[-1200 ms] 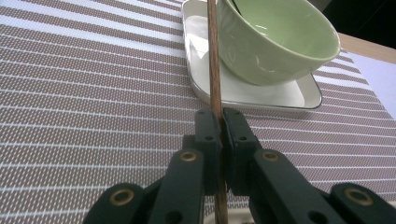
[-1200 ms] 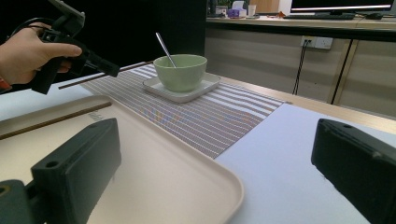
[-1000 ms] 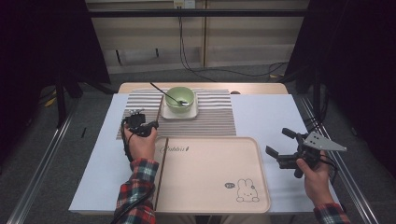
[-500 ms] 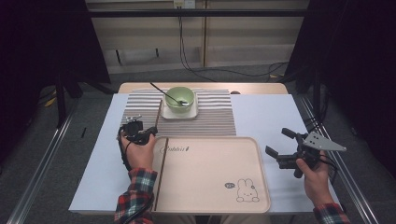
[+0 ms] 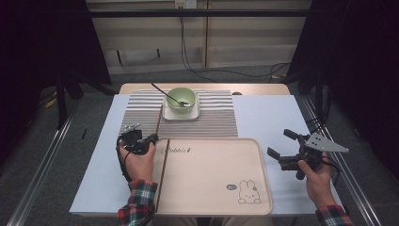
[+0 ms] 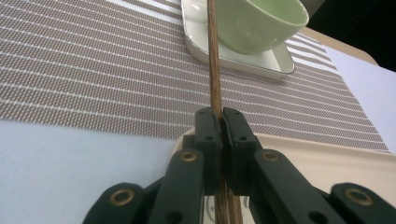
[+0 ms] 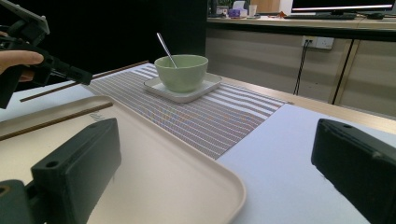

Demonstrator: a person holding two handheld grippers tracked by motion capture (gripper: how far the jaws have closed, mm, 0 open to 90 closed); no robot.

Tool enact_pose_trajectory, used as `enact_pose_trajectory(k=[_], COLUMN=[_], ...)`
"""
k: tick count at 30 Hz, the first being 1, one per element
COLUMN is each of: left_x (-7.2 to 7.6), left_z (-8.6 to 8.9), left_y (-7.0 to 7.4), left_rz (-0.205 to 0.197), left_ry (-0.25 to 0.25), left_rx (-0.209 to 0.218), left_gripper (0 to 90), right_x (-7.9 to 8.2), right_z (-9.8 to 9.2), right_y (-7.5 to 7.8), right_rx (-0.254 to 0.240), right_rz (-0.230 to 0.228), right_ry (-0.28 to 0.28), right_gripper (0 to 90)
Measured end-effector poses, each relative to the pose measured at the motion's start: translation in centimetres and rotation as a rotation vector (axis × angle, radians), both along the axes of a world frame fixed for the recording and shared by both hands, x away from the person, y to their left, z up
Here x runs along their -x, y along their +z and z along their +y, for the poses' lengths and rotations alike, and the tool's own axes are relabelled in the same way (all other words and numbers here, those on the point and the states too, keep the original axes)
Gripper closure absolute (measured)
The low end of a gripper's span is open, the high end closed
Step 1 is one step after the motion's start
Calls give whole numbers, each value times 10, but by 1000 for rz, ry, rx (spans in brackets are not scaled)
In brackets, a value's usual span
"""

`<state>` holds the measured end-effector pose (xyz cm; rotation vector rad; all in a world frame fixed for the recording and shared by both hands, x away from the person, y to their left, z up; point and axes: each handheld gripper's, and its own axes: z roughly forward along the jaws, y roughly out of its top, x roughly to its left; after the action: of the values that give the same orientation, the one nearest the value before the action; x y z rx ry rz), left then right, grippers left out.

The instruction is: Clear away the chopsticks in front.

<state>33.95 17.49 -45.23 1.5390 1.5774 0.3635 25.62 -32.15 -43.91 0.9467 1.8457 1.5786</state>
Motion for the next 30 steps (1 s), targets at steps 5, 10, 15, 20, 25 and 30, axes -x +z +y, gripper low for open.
enact_pose_trajectory(k=[5, 10, 15, 20, 25, 30], left_x=[9, 19, 30, 38, 45, 52], left_z=[-2, -1, -1, 1, 1, -1], left_y=[-2, -3, -4, -7, -10, -12], left_rz=[-4, -12, -26, -22, -22, -22], left_ry=[0, 3, 10, 13, 13, 3], left_rx=[19, 17, 24, 34, 32, 38], left_gripper=[859, 859, 859, 859, 859, 859], right_x=[0, 0, 0, 0, 1, 1], right_z=[0, 0, 1, 0, 1, 0], right_y=[0, 0, 0, 0, 0, 0], right_rx=[0, 0, 1, 3, 3, 0], right_rz=[0, 1, 1, 1, 4, 2], right_ry=[0, 0, 0, 1, -1, 0], right_gripper=[10, 10, 10, 10, 10, 10])
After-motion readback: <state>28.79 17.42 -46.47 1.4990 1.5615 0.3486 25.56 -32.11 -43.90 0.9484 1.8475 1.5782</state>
